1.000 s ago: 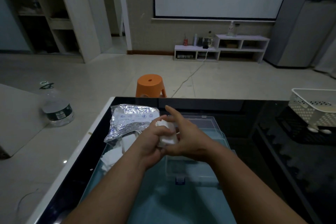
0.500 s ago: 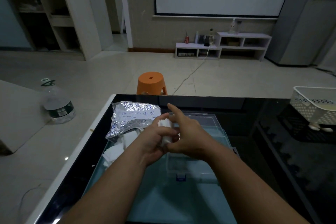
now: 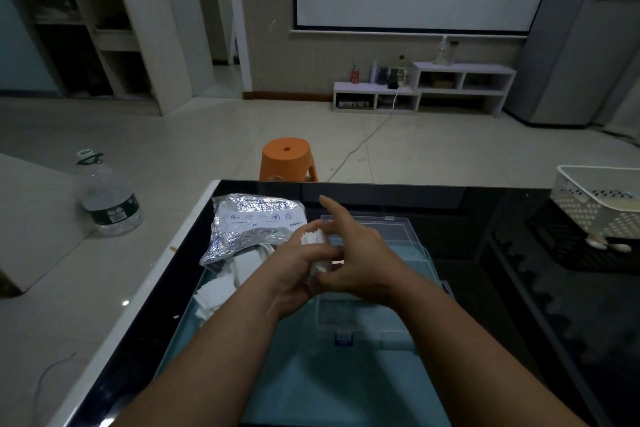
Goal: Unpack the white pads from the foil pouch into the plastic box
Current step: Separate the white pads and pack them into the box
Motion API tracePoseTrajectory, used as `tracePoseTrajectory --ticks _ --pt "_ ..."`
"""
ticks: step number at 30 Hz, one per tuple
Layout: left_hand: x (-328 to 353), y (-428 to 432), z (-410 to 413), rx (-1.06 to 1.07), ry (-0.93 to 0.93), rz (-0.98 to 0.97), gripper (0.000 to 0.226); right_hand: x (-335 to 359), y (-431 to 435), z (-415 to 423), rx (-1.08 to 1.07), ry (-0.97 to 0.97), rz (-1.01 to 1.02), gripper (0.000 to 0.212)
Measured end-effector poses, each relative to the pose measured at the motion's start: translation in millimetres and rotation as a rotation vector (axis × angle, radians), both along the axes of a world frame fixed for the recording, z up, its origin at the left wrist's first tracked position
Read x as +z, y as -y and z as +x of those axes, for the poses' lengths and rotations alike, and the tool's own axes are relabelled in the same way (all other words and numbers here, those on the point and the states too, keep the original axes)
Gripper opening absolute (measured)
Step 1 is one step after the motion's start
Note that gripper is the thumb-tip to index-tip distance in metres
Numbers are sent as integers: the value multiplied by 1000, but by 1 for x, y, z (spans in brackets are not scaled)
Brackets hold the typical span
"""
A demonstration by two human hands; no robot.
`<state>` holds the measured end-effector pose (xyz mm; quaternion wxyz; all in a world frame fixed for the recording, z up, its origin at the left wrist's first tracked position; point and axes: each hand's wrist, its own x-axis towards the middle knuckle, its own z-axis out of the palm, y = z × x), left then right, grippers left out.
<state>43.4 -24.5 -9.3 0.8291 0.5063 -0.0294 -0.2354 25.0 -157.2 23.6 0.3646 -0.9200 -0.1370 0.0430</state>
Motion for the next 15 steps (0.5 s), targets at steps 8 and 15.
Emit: tracePoseTrajectory --ticks 8,15 --pt "1 0 -1 -47 34 58 67 -1 -1 0 1 36 10 115" --pt "0 2 -1 16 -5 19 58 2 1 -2 63 57 -4 117"
